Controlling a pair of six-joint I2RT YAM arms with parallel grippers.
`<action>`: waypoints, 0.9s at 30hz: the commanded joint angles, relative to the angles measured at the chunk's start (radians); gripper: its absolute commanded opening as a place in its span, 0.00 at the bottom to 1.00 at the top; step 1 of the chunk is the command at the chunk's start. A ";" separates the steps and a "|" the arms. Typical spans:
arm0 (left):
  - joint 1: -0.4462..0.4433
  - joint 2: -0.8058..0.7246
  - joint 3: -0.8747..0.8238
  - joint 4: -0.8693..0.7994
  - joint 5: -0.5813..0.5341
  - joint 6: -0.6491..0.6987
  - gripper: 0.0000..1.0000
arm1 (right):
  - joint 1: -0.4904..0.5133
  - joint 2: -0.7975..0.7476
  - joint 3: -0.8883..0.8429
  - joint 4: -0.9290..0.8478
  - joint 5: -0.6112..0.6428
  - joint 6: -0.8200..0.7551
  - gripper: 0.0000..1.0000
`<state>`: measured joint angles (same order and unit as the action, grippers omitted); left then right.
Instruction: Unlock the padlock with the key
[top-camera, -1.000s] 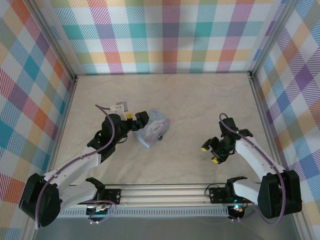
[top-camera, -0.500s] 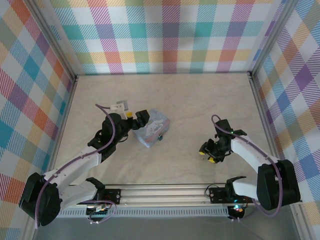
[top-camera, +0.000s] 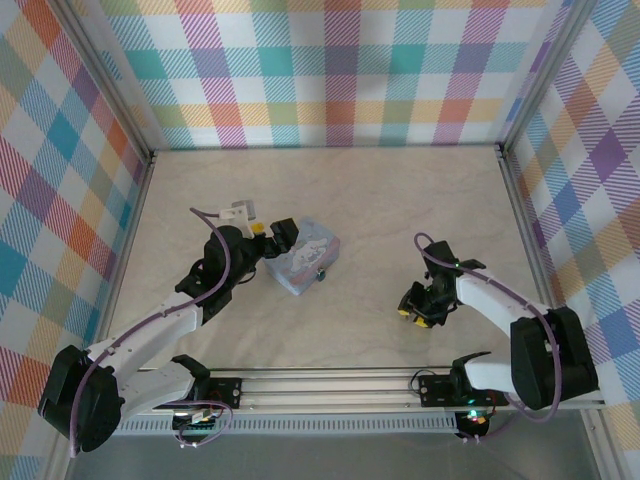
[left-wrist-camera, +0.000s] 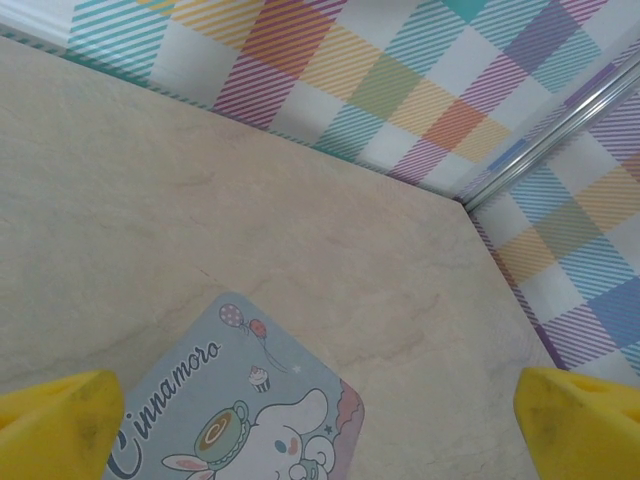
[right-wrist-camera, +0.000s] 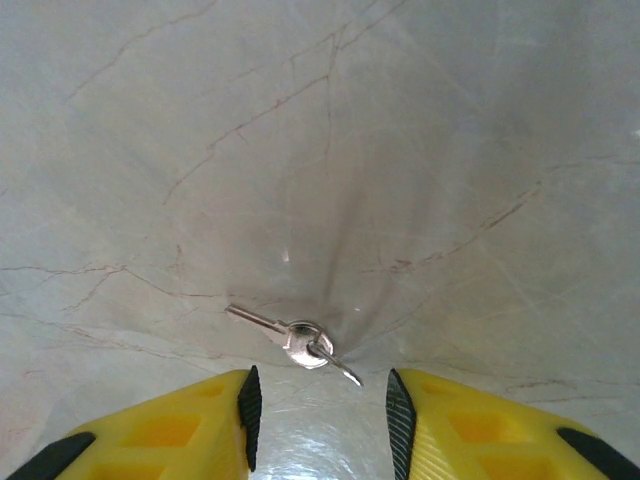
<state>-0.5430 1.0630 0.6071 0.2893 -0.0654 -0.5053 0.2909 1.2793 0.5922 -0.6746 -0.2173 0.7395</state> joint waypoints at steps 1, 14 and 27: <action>-0.009 -0.005 0.038 -0.006 -0.015 0.010 1.00 | 0.010 0.013 -0.022 0.009 0.001 -0.015 0.38; -0.009 -0.010 0.039 -0.016 -0.018 0.008 1.00 | 0.022 0.050 -0.031 0.049 0.007 -0.005 0.31; -0.009 -0.013 0.037 -0.021 -0.020 0.008 1.00 | 0.028 0.018 0.010 0.025 0.041 -0.019 0.31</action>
<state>-0.5430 1.0630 0.6144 0.2634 -0.0727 -0.5049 0.3096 1.2987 0.5797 -0.6712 -0.1936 0.7391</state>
